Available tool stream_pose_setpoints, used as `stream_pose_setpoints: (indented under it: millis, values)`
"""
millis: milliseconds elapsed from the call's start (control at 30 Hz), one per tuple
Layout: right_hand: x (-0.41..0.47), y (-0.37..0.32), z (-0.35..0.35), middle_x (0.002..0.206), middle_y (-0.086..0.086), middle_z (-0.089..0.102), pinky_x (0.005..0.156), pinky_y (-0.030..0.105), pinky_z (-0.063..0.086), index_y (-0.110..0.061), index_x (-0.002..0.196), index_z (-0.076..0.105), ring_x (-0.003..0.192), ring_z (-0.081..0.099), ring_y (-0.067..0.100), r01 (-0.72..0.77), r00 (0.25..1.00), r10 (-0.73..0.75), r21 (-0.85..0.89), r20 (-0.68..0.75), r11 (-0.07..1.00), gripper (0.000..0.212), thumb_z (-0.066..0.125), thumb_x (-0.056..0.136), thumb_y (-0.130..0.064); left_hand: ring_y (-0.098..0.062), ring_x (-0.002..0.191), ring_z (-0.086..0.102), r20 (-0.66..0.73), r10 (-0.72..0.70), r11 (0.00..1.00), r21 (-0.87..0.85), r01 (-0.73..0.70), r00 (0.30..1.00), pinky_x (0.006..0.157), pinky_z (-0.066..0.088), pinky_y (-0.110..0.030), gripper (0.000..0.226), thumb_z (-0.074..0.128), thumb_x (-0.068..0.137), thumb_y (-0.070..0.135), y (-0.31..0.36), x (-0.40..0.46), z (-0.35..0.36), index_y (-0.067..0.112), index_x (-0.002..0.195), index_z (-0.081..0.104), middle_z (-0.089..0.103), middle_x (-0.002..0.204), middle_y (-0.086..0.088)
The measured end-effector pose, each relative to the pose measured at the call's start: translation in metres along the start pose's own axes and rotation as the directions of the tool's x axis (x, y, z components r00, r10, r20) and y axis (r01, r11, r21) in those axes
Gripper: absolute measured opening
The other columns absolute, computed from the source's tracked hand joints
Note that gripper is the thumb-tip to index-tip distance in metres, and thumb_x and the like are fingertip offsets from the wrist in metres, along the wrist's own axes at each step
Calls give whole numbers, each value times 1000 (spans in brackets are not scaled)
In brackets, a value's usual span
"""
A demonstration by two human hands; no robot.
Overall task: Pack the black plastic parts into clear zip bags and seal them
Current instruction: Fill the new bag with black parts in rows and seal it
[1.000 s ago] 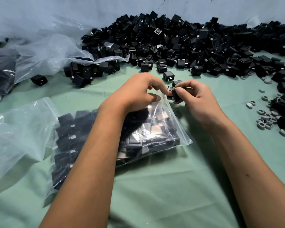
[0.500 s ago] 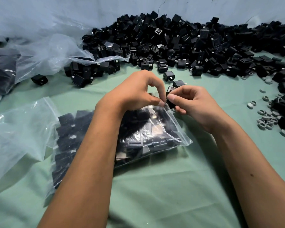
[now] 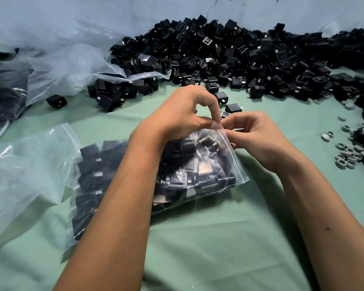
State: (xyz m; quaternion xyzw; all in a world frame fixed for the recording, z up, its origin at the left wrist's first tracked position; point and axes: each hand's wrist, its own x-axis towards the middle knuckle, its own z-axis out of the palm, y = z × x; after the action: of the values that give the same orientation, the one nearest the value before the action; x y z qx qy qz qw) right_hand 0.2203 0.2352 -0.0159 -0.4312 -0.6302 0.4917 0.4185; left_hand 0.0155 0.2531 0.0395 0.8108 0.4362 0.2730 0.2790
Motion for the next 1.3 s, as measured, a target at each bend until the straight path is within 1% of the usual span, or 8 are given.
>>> stream_pose_setpoints:
  millis: [233,400,533,700,867,1033,1167,1300]
  values:
    - [-3,-1,9,86,24,76,59,29,61,-3,102,74,71,75,28,-3,989,-12,98,149,995,29,80,82,-23,-11,108,61,-16,2,1000,10,-2,1000,94,52,-43,11,87,79,18,1,0,1,24,84,79,67,109,1]
    - [0,-2,3,71,17,72,40,21,37,-13,93,74,46,52,14,40,998,-44,89,51,995,15,76,84,-25,-10,108,60,-15,1,1000,-1,-1,1000,95,52,-42,12,87,80,20,2,-1,-1,27,83,78,67,109,2]
    - [-3,0,11,65,24,68,38,20,36,-10,104,72,45,58,22,31,979,-42,60,201,998,23,71,95,-31,-11,108,61,-15,0,1000,3,0,1000,95,52,-42,13,86,80,17,3,0,0,26,83,78,66,109,1]
    - [-1,-3,0,64,6,66,36,16,27,-20,93,72,39,41,9,-22,992,10,90,127,996,7,66,96,-21,-10,107,60,-21,-1,1000,4,1,1000,94,53,-42,12,87,80,20,4,-1,-1,26,83,78,67,108,3]
    - [-5,-4,14,64,1,69,38,15,28,-2,114,65,38,51,10,-42,968,21,78,250,996,23,56,106,-21,-11,107,60,-23,3,1000,2,-2,1000,94,53,-44,11,86,81,17,4,-1,-1,23,85,78,66,108,2]
    - [-1,-4,4,60,-3,56,34,11,24,-15,102,69,38,37,4,-101,984,74,165,164,981,26,45,110,-15,-12,106,60,-32,3,1000,21,-2,999,94,52,-42,10,85,82,18,2,0,-1,23,86,77,66,106,3]
    - [-3,-3,15,64,9,64,31,14,25,-6,115,66,34,43,10,-87,982,55,170,182,982,25,43,111,-17,-12,108,60,-40,-2,1000,12,2,999,94,52,-43,11,85,81,16,-1,0,-3,23,86,78,67,107,2]
    - [1,-3,4,74,11,72,31,14,27,-12,103,64,40,54,9,-86,989,59,200,138,976,23,42,110,-11,-6,105,59,-45,6,1000,11,-6,999,93,53,-40,10,86,81,19,0,-1,-3,22,87,78,67,105,5]
